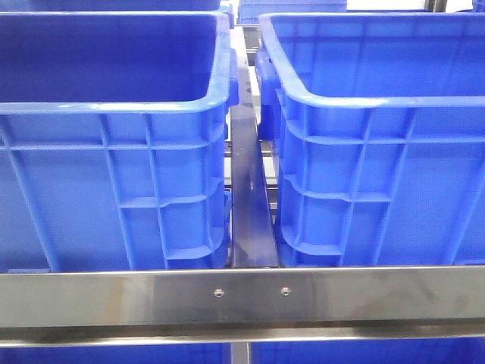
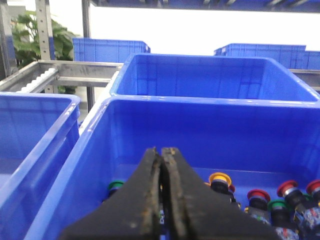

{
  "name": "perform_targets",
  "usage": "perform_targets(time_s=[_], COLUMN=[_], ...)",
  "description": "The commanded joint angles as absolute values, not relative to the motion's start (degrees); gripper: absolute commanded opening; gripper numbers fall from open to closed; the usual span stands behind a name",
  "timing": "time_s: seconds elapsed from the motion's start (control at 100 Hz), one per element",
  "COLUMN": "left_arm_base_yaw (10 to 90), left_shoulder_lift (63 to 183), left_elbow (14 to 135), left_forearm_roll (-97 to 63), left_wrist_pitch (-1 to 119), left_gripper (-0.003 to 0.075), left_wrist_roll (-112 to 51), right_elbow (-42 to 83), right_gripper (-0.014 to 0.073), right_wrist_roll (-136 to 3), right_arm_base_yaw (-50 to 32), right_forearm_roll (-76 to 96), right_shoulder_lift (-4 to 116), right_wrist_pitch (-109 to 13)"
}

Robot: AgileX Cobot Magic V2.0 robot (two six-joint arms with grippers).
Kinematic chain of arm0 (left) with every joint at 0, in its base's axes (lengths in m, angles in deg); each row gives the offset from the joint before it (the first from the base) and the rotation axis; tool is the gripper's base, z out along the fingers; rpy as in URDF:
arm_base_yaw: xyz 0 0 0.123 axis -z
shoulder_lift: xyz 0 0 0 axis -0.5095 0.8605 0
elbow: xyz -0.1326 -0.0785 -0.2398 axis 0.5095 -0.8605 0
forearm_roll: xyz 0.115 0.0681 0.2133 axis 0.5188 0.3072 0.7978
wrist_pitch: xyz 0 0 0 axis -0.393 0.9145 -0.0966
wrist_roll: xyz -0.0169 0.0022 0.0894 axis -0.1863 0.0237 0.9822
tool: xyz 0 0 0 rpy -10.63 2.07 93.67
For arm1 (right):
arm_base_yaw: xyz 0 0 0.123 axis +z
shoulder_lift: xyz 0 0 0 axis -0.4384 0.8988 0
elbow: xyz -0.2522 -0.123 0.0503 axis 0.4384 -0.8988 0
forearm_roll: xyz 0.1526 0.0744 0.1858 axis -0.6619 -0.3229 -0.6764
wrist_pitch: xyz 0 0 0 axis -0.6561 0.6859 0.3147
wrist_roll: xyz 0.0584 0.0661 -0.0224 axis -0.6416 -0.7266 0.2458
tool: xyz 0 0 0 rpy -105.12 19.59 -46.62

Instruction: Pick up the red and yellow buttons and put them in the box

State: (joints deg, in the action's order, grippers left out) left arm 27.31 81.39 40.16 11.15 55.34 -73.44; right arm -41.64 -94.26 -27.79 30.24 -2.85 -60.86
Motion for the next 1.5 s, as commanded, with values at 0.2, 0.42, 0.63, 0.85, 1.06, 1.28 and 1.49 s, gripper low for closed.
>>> perform_targets(time_s=[0.2,0.42,0.63,0.85,1.06,1.28,1.49], left_arm_base_yaw=[27.16,27.51,32.58,38.18,39.58,39.58,39.58], left_shoulder_lift=[98.56,111.5,123.78,137.07,148.44,157.69,163.43], left_elbow=[54.93,63.82,72.73,81.56,89.94,97.22,102.21], left_forearm_roll=[11.36,11.47,11.59,11.71,11.83,11.93,11.6], left_wrist_pitch=[56.28,61.23,70.76,78.39,87.15,93.7,95.8], left_gripper=[0.0032,0.0436,0.0533,0.0533,0.0533,0.0533,0.0533], left_wrist_roll=[-73.5,-73.41,-73.41,-73.41,-73.41,-73.41,-73.41], right_elbow=[-40.64,-40.64,-40.64,-40.64,-40.64,-40.64,-40.64], right_gripper=[-0.0069,-0.0069,-0.0069,-0.0069,-0.0069,-0.0069,-0.0069], right_wrist_roll=[-94.14,-94.14,-94.14,-94.14,-94.14,-94.14,-94.14], right_arm_base_yaw=[-28.14,-28.14,-28.14,-28.14,-28.14,-28.14,-28.14], right_forearm_roll=[30.76,30.76,30.76,30.76,30.76,30.76,30.76], right_shoulder_lift=[-4.23,-4.23,-4.23,-4.23,-4.23,-4.23,-4.23], right_wrist_pitch=[-65.39,-65.39,-65.39,-65.39,-65.39,-65.39,-65.39])
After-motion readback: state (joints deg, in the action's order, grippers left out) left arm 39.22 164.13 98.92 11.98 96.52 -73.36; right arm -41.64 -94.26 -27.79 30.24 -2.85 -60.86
